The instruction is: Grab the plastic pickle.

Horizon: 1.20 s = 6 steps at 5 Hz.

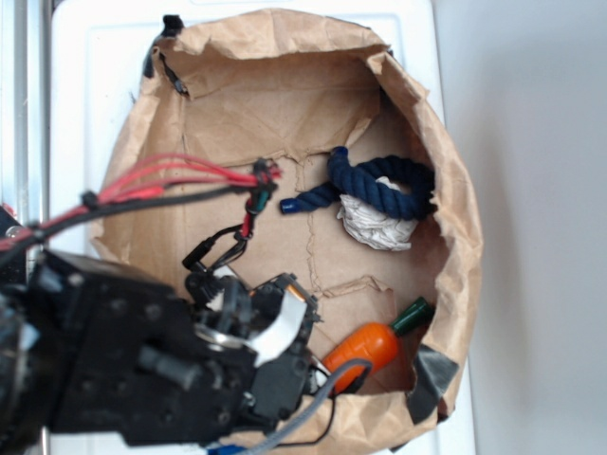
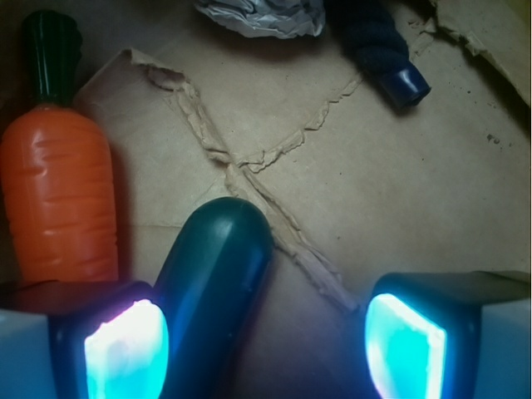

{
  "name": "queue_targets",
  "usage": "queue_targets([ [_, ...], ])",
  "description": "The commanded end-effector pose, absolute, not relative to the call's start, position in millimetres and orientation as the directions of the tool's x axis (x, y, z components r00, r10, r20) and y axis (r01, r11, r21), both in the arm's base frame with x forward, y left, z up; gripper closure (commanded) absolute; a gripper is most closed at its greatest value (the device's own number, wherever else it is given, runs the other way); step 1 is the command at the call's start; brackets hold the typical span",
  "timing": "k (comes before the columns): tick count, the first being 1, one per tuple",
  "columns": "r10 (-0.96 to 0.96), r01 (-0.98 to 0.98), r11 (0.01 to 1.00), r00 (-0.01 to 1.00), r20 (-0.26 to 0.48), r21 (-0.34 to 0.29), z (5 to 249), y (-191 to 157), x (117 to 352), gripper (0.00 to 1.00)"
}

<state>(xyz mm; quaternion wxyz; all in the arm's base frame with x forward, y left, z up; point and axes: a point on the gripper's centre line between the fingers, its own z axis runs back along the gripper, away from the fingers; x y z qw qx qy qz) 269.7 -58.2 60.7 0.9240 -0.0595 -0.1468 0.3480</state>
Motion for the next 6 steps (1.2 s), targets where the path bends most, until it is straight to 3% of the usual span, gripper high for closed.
queue_targets([
  [1, 0.672, -0.662, 0.738, 0.708, 0.218, -0.127, 53.4, -62.7, 292.4, 0.0],
  [2, 0.667, -0.656, 0.744, 0.713, 0.219, -0.128, 53.1, -63.9, 294.0, 0.0],
  [3, 0.642, -0.639, 0.764, 0.74, 0.202, -0.088, 47.7, -64.1, 286.4, 0.0],
  [4, 0.597, -0.592, 0.801, 0.777, 0.198, -0.089, 50.2, -58.9, 271.3, 0.0],
  [5, 0.583, -0.567, 0.812, 0.791, 0.182, -0.14, 56.7, -53.4, 266.7, 1.0],
  [6, 0.559, -0.536, 0.829, 0.808, 0.186, -0.161, 66.1, -46.6, 271.4, 1.0],
])
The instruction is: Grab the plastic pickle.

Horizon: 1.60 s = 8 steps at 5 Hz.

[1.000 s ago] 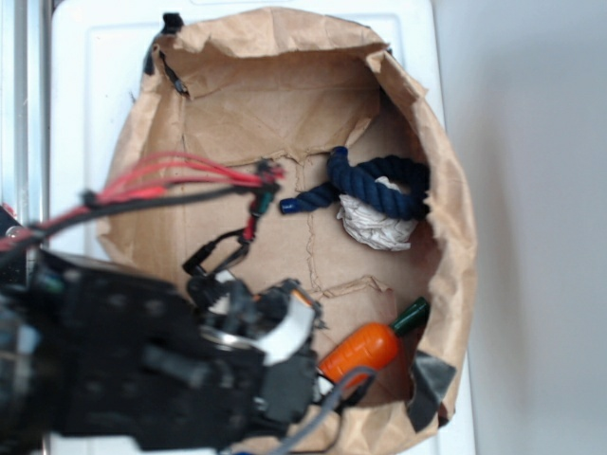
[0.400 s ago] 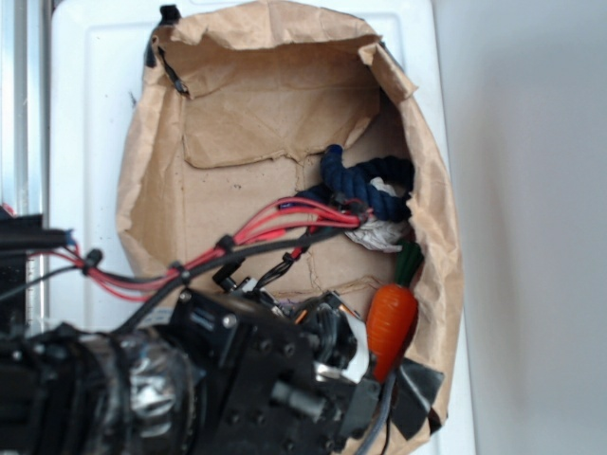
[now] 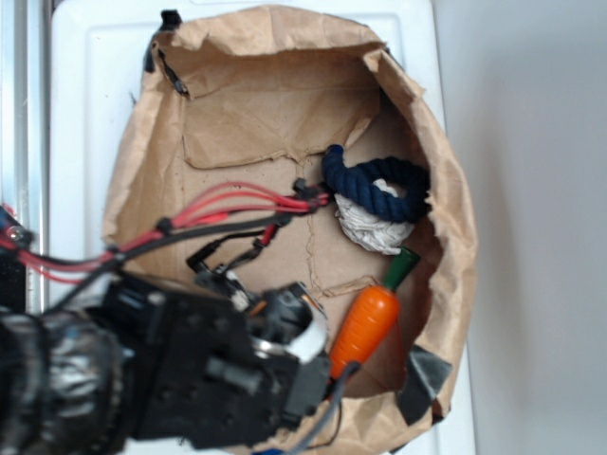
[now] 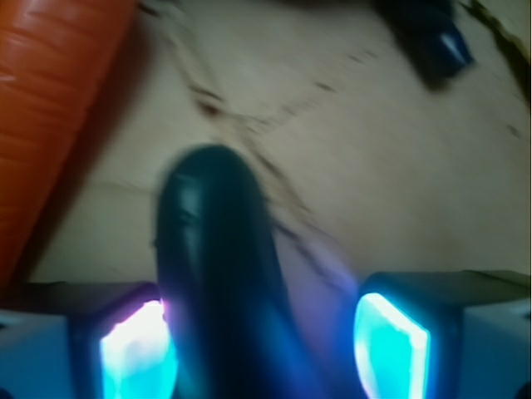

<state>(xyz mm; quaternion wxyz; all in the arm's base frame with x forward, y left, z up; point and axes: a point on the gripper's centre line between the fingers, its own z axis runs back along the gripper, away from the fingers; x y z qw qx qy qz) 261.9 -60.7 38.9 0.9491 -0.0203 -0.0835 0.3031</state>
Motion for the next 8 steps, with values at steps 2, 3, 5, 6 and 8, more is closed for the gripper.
queue_targets([
  [2, 0.537, -0.511, 0.843, 0.816, 0.216, -0.165, 79.4, -38.7, 275.2, 1.0],
  [3, 0.489, -0.466, 0.872, 0.845, 0.217, -0.151, 91.3, -35.6, 280.2, 1.0],
  [5, 0.301, -0.303, 0.953, 0.923, 0.238, -0.031, 120.2, 14.1, 310.4, 1.0],
  [6, 0.28, -0.285, 0.959, 0.932, 0.23, -0.011, 145.8, 31.4, 302.9, 1.0],
  [8, 0.102, -0.079, 0.992, 0.956, 0.273, -0.095, 214.1, 11.1, 268.2, 1.0],
])
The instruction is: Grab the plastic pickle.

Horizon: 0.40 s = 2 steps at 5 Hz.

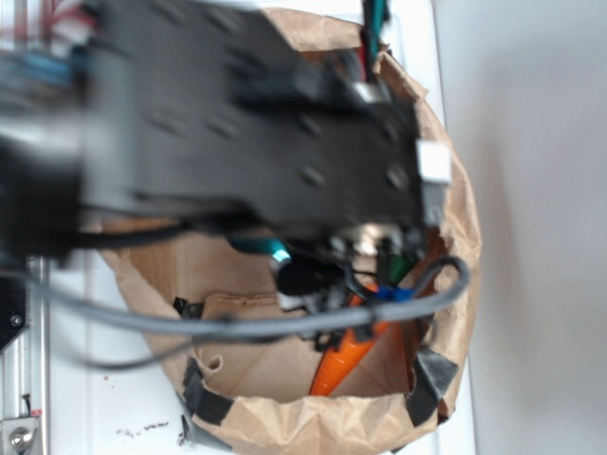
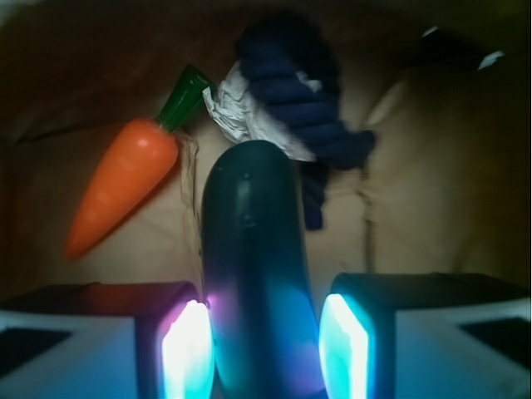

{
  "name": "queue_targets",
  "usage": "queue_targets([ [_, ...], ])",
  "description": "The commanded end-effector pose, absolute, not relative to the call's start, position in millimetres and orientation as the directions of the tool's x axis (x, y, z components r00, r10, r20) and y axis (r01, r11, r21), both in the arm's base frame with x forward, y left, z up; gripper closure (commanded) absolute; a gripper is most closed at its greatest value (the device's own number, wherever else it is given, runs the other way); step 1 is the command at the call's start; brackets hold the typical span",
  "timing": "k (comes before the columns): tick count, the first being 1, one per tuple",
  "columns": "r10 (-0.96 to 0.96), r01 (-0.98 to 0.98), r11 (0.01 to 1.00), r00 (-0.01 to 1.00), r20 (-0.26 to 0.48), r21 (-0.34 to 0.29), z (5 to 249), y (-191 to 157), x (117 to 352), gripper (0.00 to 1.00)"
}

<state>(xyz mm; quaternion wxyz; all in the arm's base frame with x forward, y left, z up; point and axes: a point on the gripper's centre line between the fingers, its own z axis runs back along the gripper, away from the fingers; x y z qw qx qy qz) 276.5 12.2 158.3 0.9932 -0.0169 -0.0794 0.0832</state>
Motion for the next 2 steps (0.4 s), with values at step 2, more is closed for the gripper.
queue_targets([
  [2, 0.032, 0.016, 0.989, 0.947, 0.321, -0.148, 239.1, 8.6, 255.1, 1.0],
])
